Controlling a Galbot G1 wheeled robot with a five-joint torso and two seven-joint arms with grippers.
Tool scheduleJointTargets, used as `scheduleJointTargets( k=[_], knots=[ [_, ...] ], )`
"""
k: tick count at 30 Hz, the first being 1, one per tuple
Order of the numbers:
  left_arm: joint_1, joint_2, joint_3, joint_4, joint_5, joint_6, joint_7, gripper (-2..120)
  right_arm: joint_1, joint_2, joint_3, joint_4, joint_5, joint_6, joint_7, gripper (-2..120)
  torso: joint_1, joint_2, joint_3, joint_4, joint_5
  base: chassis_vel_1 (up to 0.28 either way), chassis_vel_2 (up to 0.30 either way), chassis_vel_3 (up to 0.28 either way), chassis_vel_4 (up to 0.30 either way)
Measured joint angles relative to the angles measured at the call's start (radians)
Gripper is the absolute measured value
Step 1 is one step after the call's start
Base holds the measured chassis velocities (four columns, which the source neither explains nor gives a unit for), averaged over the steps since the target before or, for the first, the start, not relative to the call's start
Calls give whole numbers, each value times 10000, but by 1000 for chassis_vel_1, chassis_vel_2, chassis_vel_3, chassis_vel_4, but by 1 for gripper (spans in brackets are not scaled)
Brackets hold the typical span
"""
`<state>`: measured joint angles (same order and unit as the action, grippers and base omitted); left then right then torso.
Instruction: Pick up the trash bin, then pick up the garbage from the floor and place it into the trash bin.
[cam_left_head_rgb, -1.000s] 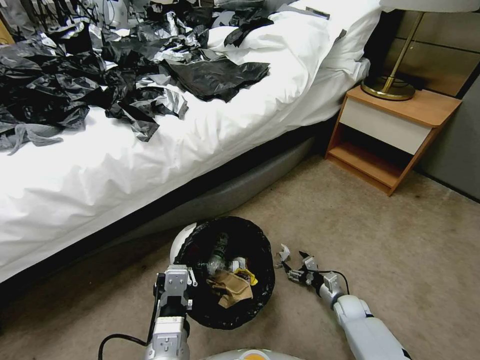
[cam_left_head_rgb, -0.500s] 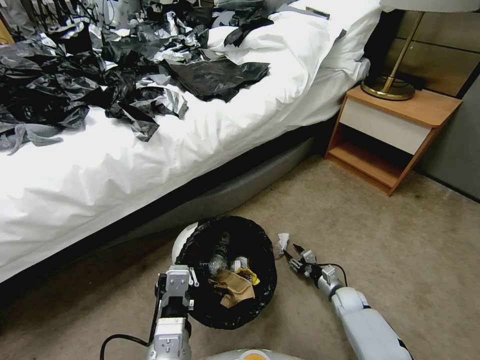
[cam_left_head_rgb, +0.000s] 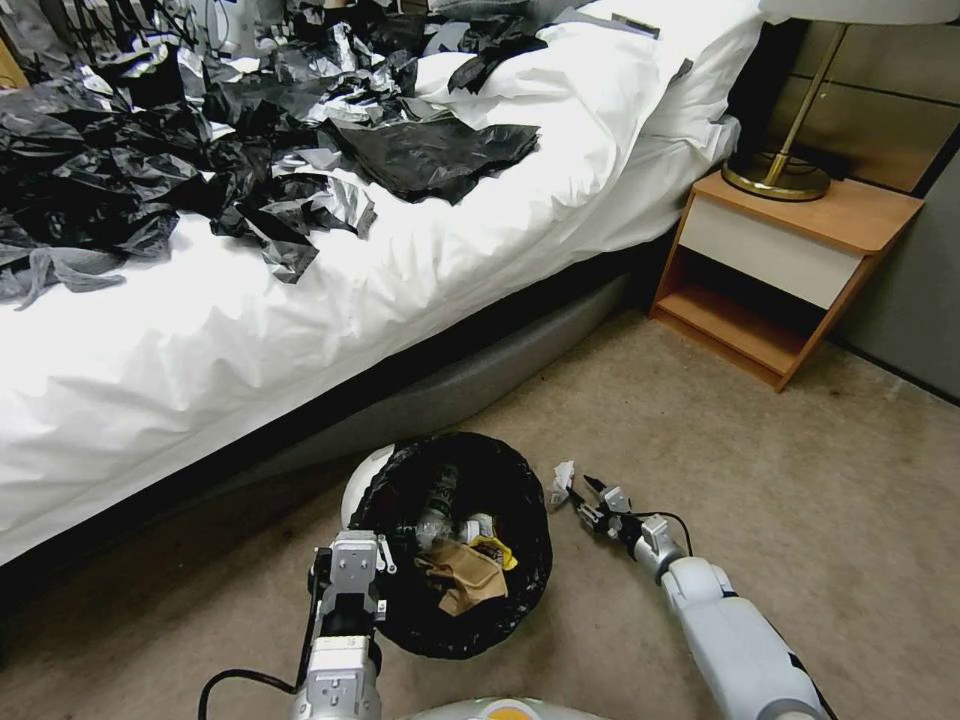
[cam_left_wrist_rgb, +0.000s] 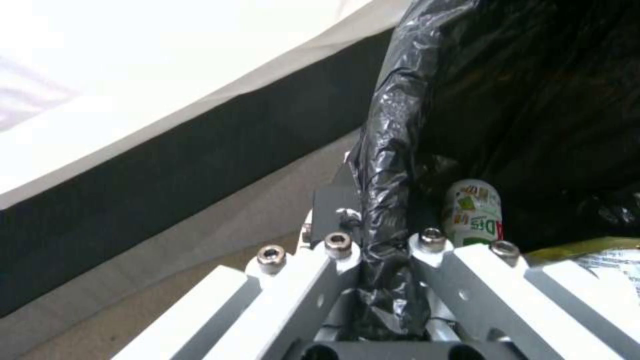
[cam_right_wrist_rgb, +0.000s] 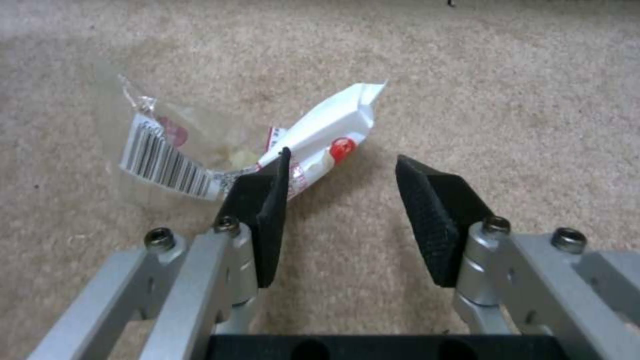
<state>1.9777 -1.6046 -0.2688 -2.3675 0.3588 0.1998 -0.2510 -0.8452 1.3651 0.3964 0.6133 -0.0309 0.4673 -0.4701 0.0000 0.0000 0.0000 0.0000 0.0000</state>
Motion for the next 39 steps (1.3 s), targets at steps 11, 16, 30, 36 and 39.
scheduleJointTargets(
  k=[11, 16, 30, 36, 39],
  knots=[
    [25, 0, -41, 0, 0, -9, 0, 0, 334, 105, -216, -303, 596, -196, -97, 39, 0, 0, 0, 0, 0, 0, 0, 0, 0],
    [26, -10, -34, -1, 8, -15, 4, 0, 434, 139, -276, -338, 623, -212, -129, 39, 0, 0, 0, 0, 0, 0, 0, 0, 0],
    [30, -22, -27, -15, 20, -18, 17, 0, 525, 227, -612, -175, 932, -444, -163, 48, 0, 0, 0, 0, -1, 0, 0, 0, 0],
    [32, -20, -23, -16, 20, -18, 21, 0, 639, 290, -591, -392, 931, -448, -160, 48, 0, 0, 0, 0, -1, 0, 0, 0, 0],
    [36, -24, -28, -15, 20, -18, 21, 0, 704, 324, -579, -494, 910, -447, -160, 46, 0, 0, 0, 0, 0, 0, 0, 0, 0]
  ],
)
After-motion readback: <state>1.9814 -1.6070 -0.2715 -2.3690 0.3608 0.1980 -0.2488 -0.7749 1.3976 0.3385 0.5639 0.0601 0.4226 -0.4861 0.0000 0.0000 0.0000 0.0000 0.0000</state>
